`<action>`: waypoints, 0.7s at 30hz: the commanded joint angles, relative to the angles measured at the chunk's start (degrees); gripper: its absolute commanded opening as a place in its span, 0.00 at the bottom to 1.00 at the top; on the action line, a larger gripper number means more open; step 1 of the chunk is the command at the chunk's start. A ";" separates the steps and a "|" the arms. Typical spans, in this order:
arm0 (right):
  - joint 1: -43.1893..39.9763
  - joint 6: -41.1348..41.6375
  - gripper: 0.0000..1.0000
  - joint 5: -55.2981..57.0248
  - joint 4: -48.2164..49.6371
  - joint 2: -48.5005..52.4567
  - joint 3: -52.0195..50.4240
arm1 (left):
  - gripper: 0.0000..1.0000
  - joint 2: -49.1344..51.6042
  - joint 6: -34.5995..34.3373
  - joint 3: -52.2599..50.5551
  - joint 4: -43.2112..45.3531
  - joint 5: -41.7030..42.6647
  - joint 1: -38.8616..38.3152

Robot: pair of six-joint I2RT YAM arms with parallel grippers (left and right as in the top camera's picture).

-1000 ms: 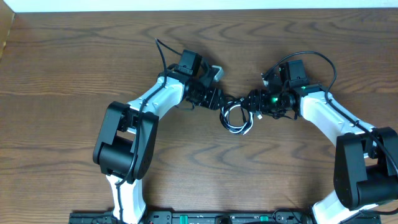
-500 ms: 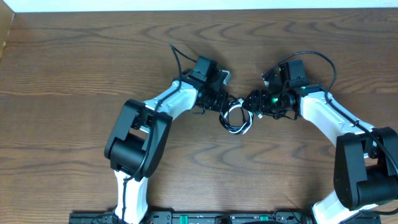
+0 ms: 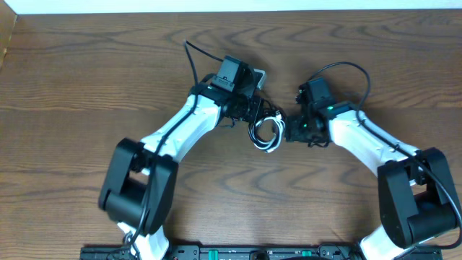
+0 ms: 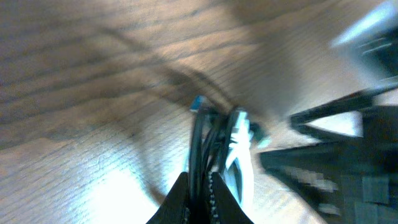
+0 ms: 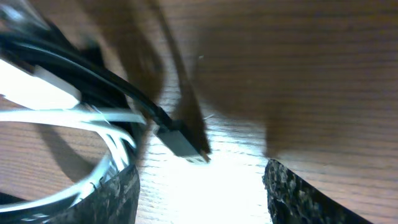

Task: Untangle cables

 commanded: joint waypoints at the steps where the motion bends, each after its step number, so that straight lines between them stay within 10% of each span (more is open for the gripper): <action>1: 1.97 1.77 0.62 5.97 0.42 0.04 0.61 | 0.07 -1.55 -0.13 0.33 -1.46 0.24 0.31; 21: 2.27 -3.15 0.72 4.92 8.33 2.43 -0.55 | 0.08 -1.40 -18.78 0.31 -2.62 -10.49 0.37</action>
